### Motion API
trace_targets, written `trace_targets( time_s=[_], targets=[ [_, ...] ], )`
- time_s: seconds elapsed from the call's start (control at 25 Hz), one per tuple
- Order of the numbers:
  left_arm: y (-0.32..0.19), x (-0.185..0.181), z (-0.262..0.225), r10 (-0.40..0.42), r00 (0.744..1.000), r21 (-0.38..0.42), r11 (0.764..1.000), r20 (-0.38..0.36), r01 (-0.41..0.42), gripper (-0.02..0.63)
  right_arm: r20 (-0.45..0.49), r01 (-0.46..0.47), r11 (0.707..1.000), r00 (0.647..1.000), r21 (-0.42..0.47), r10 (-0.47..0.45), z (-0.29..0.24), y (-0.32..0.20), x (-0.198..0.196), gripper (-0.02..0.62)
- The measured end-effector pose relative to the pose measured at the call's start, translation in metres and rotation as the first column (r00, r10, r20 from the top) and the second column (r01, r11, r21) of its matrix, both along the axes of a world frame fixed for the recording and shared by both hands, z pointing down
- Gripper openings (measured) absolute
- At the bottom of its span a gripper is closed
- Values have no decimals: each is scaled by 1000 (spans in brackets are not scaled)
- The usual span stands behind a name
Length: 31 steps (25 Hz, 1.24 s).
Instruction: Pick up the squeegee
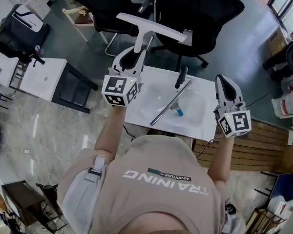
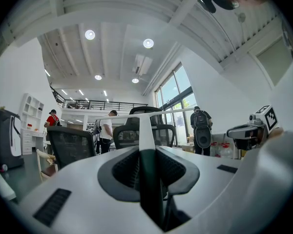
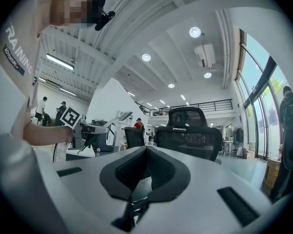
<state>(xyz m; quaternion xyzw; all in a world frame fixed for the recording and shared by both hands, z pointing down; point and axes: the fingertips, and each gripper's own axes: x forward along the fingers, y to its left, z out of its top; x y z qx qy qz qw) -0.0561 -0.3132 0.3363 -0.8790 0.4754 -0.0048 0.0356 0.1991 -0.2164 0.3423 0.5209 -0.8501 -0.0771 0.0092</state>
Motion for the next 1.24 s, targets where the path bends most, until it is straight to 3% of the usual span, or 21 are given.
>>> trace_targets(
  time_s=[1.24],
  targets=[
    [-2, -1, 0, 11, 1000, 0, 1000, 4, -11, 98, -17, 1, 1000, 1000, -6, -1, 0, 1, -4, 31]
  ],
)
